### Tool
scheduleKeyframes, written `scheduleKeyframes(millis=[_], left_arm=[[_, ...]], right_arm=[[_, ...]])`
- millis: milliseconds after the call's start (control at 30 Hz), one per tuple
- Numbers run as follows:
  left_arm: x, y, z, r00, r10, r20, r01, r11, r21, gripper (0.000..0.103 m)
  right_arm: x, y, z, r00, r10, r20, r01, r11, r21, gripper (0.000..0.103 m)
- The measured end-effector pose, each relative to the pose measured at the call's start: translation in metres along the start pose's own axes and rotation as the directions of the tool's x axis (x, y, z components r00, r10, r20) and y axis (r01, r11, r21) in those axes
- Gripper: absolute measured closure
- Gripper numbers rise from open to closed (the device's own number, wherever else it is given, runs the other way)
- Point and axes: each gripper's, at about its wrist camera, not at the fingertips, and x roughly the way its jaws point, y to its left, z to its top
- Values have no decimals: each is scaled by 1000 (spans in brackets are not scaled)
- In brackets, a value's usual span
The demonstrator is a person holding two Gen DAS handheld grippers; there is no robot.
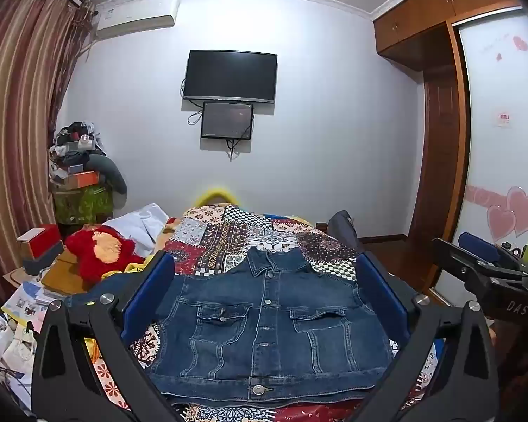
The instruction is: Fold large clothes
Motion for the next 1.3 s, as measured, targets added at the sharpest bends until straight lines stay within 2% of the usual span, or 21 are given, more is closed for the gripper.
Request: scheduleKeyframes(millis=[267, 433, 933, 1300], left_arm=[[-6, 4, -2, 1000, -1, -20, 1, 1000, -6, 0], [7, 6, -4, 999, 13, -45, -14, 1000, -10, 0], [9, 8, -13, 999, 8, -45, -9, 1000, -16, 0], [8, 6, -7, 999, 9, -45, -10, 1000, -12, 0]], right_arm=[[4, -3, -4, 1000, 1, -12, -1, 1000, 2, 0], [0, -2, -2, 1000, 0, -11, 0, 1000, 3, 0], [4, -4, -1, 1000, 1, -23, -1, 1000, 7, 0], [7, -3, -4, 1000, -1, -24, 1, 1000, 5, 0]])
